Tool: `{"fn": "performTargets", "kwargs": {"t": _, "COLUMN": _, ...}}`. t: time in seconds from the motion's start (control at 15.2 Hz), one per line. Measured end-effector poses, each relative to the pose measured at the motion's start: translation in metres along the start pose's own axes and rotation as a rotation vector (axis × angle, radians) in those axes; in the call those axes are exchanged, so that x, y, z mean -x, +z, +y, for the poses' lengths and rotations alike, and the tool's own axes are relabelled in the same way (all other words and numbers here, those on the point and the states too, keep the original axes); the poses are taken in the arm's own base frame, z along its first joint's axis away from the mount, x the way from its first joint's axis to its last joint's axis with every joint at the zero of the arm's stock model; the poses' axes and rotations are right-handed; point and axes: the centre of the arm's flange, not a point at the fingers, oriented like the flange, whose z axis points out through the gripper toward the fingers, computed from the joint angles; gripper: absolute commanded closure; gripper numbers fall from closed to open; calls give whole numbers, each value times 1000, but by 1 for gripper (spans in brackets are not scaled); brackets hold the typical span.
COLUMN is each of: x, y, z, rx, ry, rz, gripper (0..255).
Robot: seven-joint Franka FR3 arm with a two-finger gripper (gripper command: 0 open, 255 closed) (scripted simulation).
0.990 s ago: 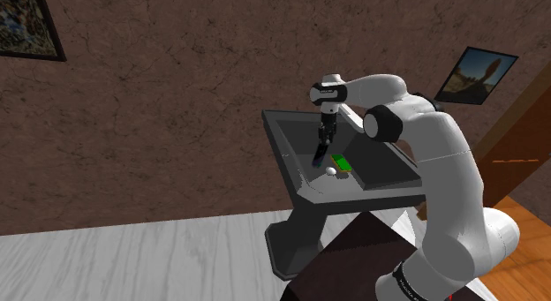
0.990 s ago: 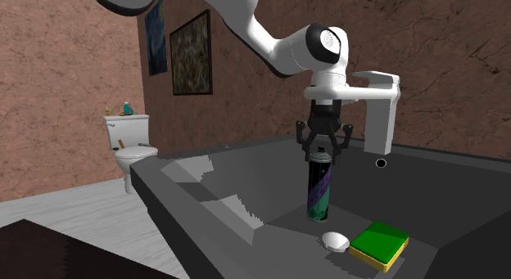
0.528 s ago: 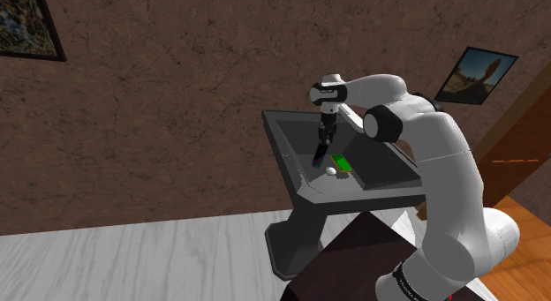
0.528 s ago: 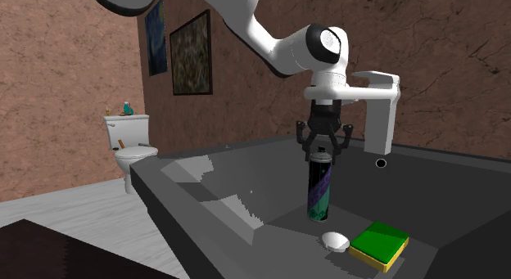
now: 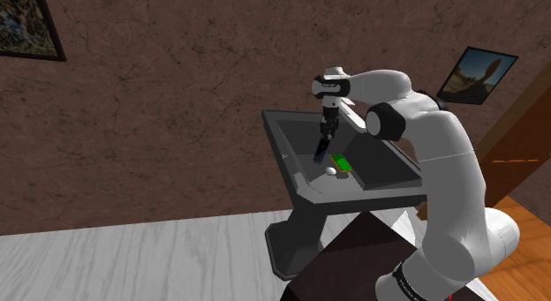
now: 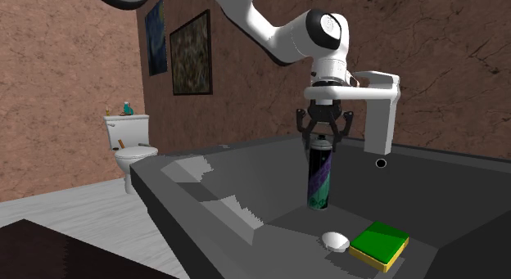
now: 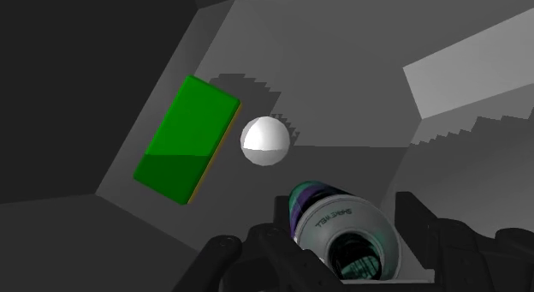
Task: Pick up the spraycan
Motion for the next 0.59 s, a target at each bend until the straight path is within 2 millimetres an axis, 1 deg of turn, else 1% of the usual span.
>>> {"fn": "performTargets", "kwargs": {"t": 0.33, "x": 9, "y": -25, "z": 0, "rx": 0, "ry": 0, "rz": 0, "gripper": 255}}
{"fn": "performTargets", "kwargs": {"t": 0.59, "x": 10, "y": -25, "z": 0, "rx": -6, "ry": -9, "rz": -7, "gripper": 255}}
